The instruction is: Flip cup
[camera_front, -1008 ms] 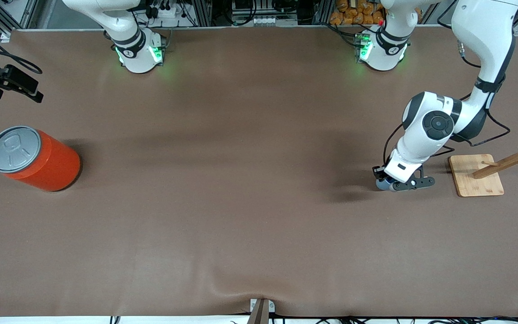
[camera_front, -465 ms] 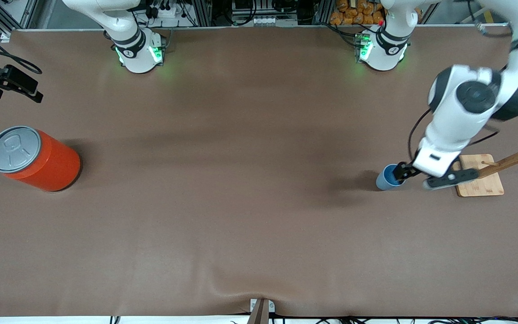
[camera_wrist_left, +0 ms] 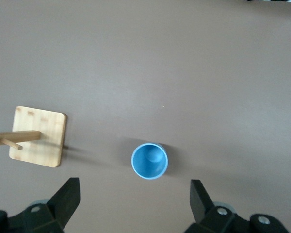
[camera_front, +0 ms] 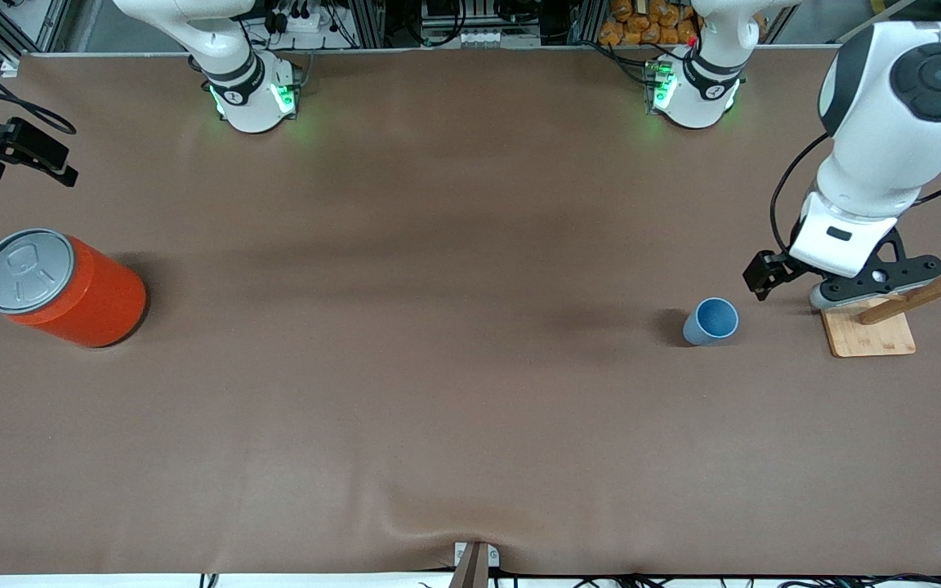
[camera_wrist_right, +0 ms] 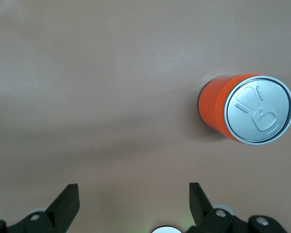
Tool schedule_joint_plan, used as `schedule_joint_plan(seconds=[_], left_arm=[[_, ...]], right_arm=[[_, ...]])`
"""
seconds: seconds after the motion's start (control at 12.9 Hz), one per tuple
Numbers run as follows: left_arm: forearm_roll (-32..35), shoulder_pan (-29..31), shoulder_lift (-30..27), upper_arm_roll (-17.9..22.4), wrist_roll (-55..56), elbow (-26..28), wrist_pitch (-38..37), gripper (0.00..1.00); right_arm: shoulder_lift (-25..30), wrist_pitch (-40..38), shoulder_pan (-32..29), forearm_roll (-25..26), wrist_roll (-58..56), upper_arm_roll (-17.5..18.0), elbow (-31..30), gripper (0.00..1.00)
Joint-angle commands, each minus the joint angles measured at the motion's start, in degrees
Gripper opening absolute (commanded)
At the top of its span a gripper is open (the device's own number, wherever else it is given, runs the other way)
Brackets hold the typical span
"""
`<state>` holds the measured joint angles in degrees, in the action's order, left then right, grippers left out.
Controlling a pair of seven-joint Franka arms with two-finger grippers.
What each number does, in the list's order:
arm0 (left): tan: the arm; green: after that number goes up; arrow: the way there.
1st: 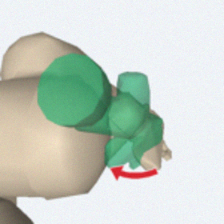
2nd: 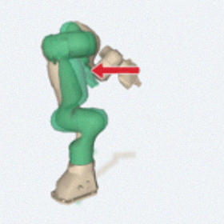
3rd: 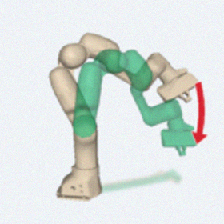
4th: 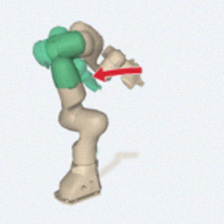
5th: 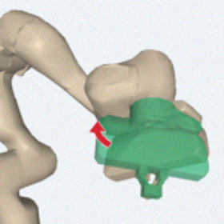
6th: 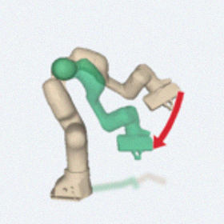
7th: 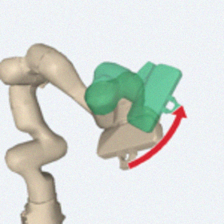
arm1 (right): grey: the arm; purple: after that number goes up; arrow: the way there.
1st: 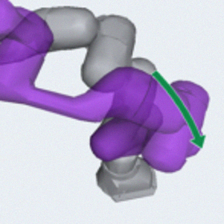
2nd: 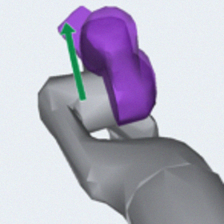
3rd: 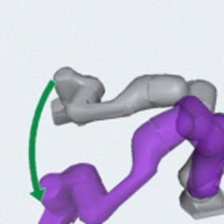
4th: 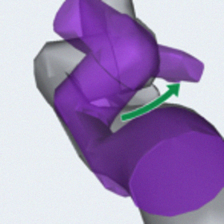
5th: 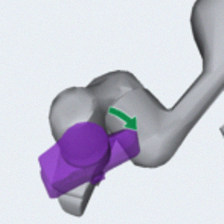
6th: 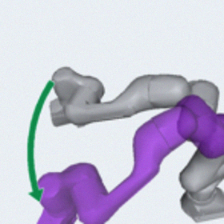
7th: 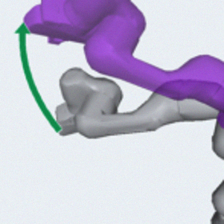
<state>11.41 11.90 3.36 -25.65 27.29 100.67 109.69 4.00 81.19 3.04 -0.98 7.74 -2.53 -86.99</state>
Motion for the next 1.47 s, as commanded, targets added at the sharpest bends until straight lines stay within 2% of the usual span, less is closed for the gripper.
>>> schedule_joint_plan(seconds=[0.0,0.16,0.39,0.85,1.24,1.4], left_arm=[[-2.18,0.5,-0.11,-0.19,-2.59,-5.2,-5.87,1.0],[-4.1,0.67,-0.28,0.16,-6.35,-7.67,-9.13,1.0],[-11.39,3.13,-1.42,0.34,-9.61,-8.73,-12.04,1.0],[-11.32,3.75,-4.33,0.95,-20.42,-8.91,-15.74,1.0],[-10.62,3.92,-5.12,1.74,-20.96,-10.04,-15.82,1.0],[-10.53,3.23,-5.21,4.28,-20.96,-12.16,-15.82,1.0]], right_arm=[[1.19,0.37,-0.23,-0.25,0.79,0.15,-1.16,1.0],[1.19,0.37,-0.23,-0.25,0.79,0.15,-1.16,1.0],[1.19,0.37,-0.32,-0.25,0.79,0.15,-1.16,1.0],[1.19,0.37,-0.4,-0.25,0.79,0.07,-1.16,1.0],[1.19,0.37,-0.4,-0.25,0.79,0.07,-1.16,1.0],[1.19,0.37,-0.4,-0.25,0.79,0.07,-1.16,1.0]])
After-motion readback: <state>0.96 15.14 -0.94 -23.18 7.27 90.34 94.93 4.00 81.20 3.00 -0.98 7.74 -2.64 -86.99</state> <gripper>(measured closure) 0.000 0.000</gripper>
